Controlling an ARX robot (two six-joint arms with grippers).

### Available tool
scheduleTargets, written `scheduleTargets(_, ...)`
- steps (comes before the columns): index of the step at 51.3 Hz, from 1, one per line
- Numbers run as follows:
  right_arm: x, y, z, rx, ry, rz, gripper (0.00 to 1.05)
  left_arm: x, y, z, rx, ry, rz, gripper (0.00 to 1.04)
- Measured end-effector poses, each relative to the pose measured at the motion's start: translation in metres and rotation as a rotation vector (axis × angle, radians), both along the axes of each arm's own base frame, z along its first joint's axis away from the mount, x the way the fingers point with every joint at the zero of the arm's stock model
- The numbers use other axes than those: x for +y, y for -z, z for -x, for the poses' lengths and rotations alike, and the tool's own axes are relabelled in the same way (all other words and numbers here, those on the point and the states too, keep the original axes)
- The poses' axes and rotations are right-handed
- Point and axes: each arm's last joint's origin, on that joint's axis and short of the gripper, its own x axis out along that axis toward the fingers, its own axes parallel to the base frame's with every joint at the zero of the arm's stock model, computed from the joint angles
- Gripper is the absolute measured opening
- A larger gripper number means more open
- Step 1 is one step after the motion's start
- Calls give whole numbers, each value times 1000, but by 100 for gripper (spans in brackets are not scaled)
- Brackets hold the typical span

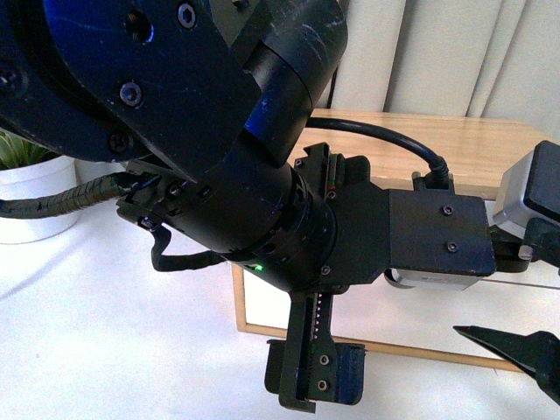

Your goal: Pull drawer

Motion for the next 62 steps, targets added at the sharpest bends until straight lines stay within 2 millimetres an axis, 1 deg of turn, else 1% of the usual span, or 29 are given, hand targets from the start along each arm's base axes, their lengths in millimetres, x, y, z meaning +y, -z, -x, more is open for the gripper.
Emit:
scheduleTargets(12,3,4,-3,48,-8,9,96,-1,1,0,3,3,-4,98)
scheduleTargets(22,4,7,-9,63,-19,30,96,-1,1,-1,6,3,-8,98)
scheduleTargets(31,4,8,-10,82,-41,57,96,-1,1,0,6,12,-17,98)
scheduleTargets(49,4,7,-2,127,-110,142,96,-1,1,3,20,28,-27,98)
scheduleTargets(58,4,7,3,121,-131,158,96,0,0,10,27,37,-32,98)
scheduleTargets(62,3,8,9,117,-141,159,96,2,1,15,29,50,-29,99)
